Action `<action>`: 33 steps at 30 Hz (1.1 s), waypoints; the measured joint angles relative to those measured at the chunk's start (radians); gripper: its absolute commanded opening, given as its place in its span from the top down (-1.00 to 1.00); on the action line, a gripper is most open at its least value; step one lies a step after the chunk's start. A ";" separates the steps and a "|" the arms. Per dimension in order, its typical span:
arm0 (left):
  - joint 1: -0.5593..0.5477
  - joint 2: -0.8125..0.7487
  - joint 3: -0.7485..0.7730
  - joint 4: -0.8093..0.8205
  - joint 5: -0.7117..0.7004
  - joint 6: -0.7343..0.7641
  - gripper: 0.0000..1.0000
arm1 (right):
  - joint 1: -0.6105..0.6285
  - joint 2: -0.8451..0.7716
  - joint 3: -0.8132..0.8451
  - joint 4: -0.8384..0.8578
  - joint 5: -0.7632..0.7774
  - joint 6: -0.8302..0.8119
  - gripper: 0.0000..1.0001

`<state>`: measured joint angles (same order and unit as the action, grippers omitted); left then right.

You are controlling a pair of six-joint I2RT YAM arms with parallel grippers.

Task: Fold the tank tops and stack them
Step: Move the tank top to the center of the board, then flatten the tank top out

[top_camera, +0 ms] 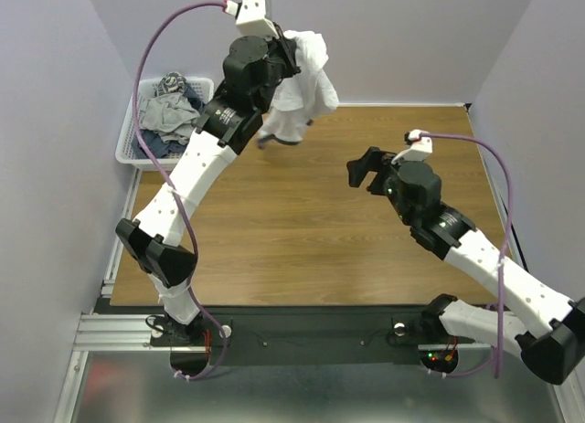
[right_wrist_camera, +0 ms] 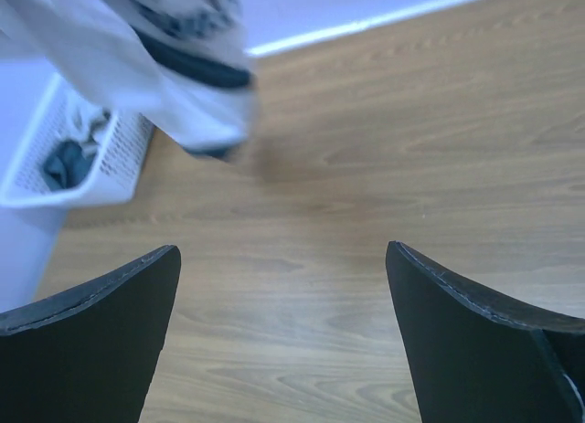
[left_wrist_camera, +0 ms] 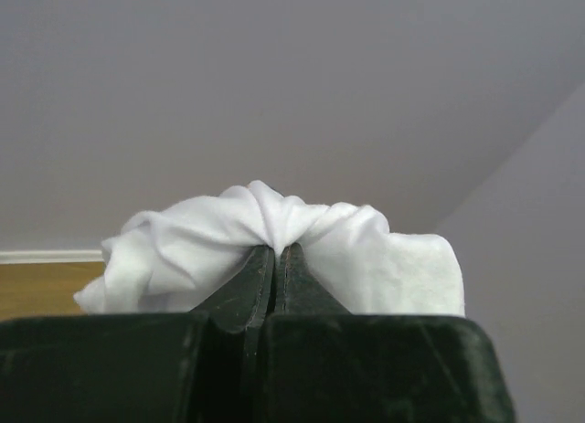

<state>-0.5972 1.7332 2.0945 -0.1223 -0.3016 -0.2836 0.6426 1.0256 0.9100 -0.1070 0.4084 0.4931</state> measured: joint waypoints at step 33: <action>0.159 -0.151 -1.146 0.232 0.048 -0.510 -0.21 | 0.100 0.637 -0.012 0.147 -0.185 0.214 -0.60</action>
<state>-0.4377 1.5822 0.9482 0.1097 -0.2531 -0.7937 0.7429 1.6630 0.8978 0.0399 0.2234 0.7071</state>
